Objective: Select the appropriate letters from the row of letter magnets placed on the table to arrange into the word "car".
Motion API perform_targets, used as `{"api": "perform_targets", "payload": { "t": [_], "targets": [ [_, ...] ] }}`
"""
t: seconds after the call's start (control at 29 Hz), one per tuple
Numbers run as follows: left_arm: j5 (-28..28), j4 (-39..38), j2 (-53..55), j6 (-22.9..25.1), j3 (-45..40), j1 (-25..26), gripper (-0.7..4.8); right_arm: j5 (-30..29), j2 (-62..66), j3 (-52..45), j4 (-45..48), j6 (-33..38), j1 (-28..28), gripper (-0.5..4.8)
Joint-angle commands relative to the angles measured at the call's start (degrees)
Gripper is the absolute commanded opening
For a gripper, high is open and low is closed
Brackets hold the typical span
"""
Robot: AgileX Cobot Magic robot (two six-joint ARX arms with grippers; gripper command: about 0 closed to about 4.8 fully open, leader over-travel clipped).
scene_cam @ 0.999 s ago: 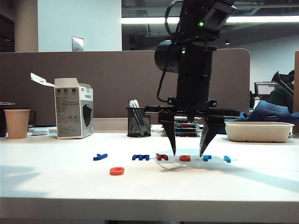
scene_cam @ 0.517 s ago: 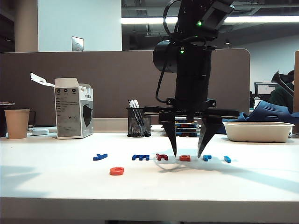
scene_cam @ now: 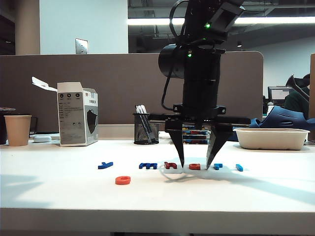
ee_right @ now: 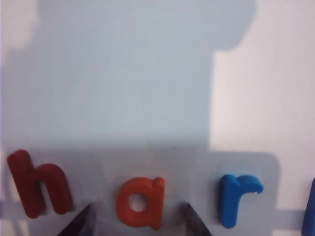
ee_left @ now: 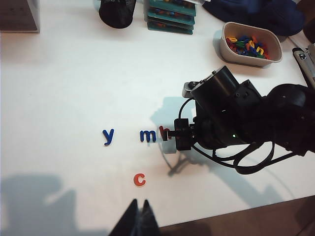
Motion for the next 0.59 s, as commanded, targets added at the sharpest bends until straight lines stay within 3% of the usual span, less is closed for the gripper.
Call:
{"api": "perform_targets", "payload": {
  "t": [0.03, 0.59],
  "targets": [
    [0.02, 0.74, -0.11, 0.04, 0.13, 0.02, -0.05, 0.31, -0.17, 0.11, 0.92, 0.17, 0.07, 2.06],
    [0.02, 0.74, -0.11, 0.04, 0.11, 0.02, -0.05, 0.33, -0.17, 0.11, 0.9, 0.15, 0.07, 1.98]
  ]
}}
